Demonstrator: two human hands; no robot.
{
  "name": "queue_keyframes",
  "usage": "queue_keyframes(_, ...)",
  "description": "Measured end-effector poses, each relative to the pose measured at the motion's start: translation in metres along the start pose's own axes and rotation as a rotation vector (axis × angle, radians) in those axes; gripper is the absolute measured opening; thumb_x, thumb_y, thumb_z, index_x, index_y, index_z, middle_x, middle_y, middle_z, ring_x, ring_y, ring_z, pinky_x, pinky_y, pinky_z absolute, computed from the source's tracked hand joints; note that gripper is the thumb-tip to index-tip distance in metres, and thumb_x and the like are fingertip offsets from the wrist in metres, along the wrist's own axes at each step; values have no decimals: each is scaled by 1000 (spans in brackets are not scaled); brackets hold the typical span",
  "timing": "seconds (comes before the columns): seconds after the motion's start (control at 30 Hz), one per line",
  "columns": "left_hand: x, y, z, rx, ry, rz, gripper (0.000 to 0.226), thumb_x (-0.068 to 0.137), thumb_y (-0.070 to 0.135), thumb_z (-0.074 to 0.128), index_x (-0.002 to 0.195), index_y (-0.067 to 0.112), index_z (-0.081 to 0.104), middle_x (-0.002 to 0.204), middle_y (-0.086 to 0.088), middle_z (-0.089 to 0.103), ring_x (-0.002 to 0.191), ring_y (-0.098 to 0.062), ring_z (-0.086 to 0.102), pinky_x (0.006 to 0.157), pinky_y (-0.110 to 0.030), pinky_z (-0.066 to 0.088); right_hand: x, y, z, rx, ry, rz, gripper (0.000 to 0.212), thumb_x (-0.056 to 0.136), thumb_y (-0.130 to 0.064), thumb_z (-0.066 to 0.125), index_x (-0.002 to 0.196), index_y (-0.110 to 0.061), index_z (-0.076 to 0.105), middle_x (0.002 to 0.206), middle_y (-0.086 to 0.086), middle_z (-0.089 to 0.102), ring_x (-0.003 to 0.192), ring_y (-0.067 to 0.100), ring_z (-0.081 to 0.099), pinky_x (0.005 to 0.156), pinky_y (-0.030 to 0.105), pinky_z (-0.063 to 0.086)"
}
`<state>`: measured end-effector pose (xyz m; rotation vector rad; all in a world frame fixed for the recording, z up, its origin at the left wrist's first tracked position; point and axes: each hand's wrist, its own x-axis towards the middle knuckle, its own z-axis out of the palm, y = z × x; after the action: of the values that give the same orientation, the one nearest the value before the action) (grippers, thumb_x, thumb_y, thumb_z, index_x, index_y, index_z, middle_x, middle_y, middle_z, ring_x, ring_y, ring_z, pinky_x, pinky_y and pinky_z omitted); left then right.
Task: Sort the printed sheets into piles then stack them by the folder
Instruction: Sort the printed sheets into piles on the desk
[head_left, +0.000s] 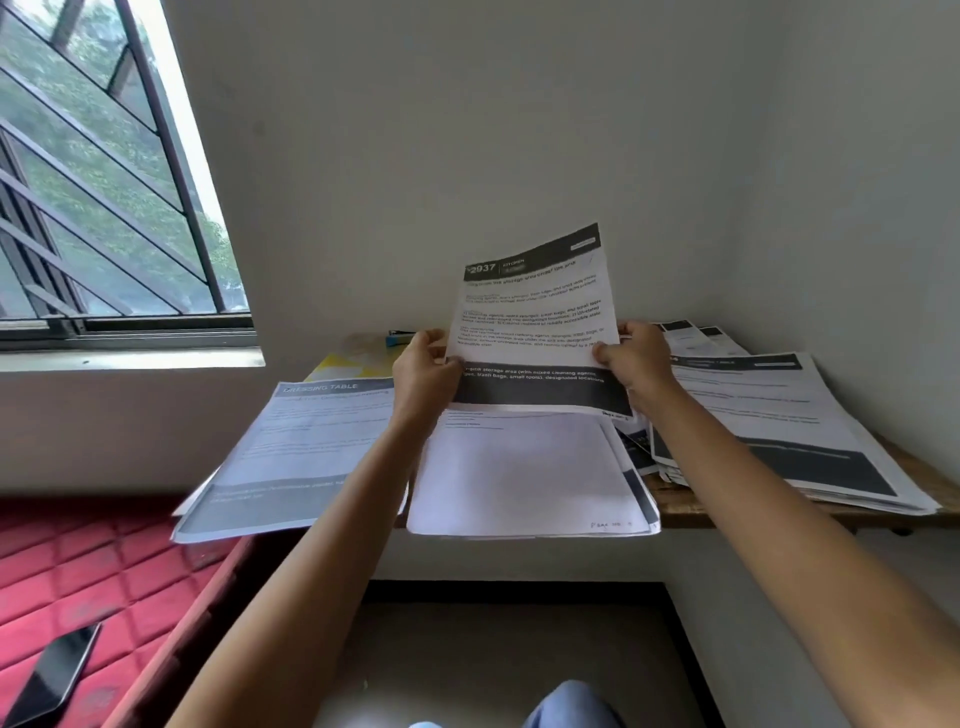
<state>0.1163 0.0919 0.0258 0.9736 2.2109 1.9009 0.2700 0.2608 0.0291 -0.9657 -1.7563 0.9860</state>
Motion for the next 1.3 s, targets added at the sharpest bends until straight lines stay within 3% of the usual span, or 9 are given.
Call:
queue_keyframes(0.13, -25, -5, -26, 232, -127, 98, 47, 94, 22, 56, 138, 10, 45, 133, -8, 53, 115, -21, 57, 94, -34, 47, -24, -6, -12, -182, -1, -115, 28, 87, -2, 60, 114, 0, 63, 121, 13, 64, 108, 26, 60, 73, 21, 41)
queue_keyframes(0.37, -52, -25, -45, 532, -343, 171, 51, 102, 32, 39, 148, 13, 30, 154, -8, 32, 138, -24, 33, 110, -31, 26, -52, 7, -9, -454, -135, -163, 27, 89, 1, 53, 115, 5, 58, 121, 17, 62, 104, 29, 60, 50, 6, 34)
queue_keyframes(0.5, -54, -38, -33, 640, -462, 194, 54, 102, 41, 34, 151, 19, 26, 159, -7, 18, 147, -24, 13, 119, -38, 13, -65, 9, 3, -610, -216, -153, 33, 88, -5, 58, 118, 7, 49, 121, 19, 58, 109, 32, 58, 71, 22, 42)
queue_keyframes(0.6, -55, -41, -23, 703, -509, 215, 55, 101, 45, 30, 151, 23, 24, 161, -5, 11, 149, -25, 3, 120, -41, 4, -71, 12, 8, -795, -280, -167, 44, 88, -24, 63, 123, 0, 50, 126, 18, 53, 115, 32, 52, 92, 33, 44)
queue_keyframes(0.7, -51, -37, -16, 736, -543, 227, 54, 102, 45, 28, 152, 26, 21, 162, -3, 7, 149, -25, -2, 120, -45, 2, -75, 14, 10, -1007, -360, -313, 67, 95, -42, 47, 146, -4, 25, 154, 18, 19, 143, 35, 13, 117, 45, 10)
queue_keyframes(0.8, -47, -29, -3, 759, -591, 240, 54, 102, 45, 25, 153, 28, 17, 162, -2, 3, 149, -25, -6, 119, -46, -2, -77, 16, 12, -989, -591, -366, 68, 101, -46, 28, 152, -15, -5, 157, 7, -20, 143, 25, -24, 112, 41, -18)
queue_keyframes(0.93, -44, -33, 15, 821, -698, 199, 55, 102, 49, 21, 153, 30, 12, 162, -1, 0, 148, -25, -8, 119, -47, -5, -77, 30, 17, -995, -727, -268, 66, 100, -51, 18, 152, -16, -4, 158, 8, -15, 145, 22, -18, 115, 42, -14)
queue_keyframes(1.13, -49, -39, 19, 916, -737, 196, 56, 102, 49, 19, 153, 26, 17, 162, -1, 8, 149, -26, 2, 120, -46, 0, -81, 35, 16, -928, -720, -247, 67, 100, -53, 17, 153, -16, 0, 160, 8, -7, 147, 19, -7, 119, 40, -7)
queue_keyframes(1.3, -35, -19, 25, 977, -828, 198, 53, 102, 47, 27, 147, 19, 30, 154, -7, 31, 140, -27, 30, 116, -43, 23, -69, 24, 11, -952, -811, -231, 68, 99, -54, 18, 153, -14, 3, 160, 9, -3, 147, 20, -5, 117, 45, -10)
